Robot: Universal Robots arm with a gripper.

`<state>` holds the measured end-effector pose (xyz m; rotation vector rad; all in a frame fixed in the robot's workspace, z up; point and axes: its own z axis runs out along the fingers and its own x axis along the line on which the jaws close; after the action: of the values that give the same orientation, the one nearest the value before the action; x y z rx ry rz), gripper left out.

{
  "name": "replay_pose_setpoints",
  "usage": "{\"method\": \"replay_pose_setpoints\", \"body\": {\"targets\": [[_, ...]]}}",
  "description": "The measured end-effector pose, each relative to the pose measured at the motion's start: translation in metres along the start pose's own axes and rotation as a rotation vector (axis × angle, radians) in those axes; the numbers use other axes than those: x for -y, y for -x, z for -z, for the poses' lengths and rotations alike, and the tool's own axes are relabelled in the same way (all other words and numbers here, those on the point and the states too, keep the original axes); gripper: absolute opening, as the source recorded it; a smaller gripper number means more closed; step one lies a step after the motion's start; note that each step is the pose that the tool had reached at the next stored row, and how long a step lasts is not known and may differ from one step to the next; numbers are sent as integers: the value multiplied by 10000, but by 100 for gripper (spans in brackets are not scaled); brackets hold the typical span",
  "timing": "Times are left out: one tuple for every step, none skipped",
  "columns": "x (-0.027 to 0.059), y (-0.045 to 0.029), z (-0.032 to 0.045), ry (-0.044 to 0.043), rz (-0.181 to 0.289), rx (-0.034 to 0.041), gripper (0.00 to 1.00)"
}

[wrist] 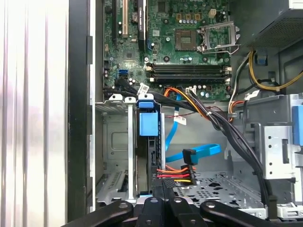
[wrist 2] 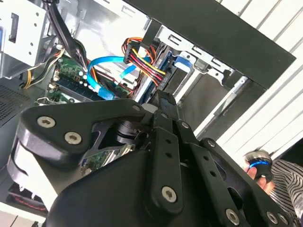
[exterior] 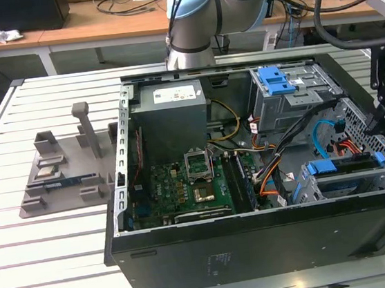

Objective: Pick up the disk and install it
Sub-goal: 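Insert the first disk wire, then insert the second disk wire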

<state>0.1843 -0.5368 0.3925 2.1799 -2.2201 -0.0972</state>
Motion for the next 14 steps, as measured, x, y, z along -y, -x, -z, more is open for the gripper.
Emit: {"method": "replay_pose_setpoints", "body": {"targets": [[-1, 0, 9, 0, 0, 3, 11], [-1, 0, 9, 1, 1, 11, 11], [0, 0, 10, 1, 1, 10, 11], [0, 0, 11, 0, 1, 9, 11], [-1, 0, 11, 1, 1, 9, 11], [-1, 0, 11, 0, 1, 9, 11], [-1, 0, 11, 0, 1, 9, 11], [-1, 0, 11, 0, 1, 9, 11], [-1, 0, 11, 0, 1, 9, 11], [-1, 0, 11, 0, 1, 9, 11], [-1, 0, 11, 0, 1, 9, 11], [-1, 0, 11, 0, 1, 10, 11], [-1, 0, 11, 0, 1, 10, 11], [-1, 0, 11, 0, 1, 10, 11]]}}
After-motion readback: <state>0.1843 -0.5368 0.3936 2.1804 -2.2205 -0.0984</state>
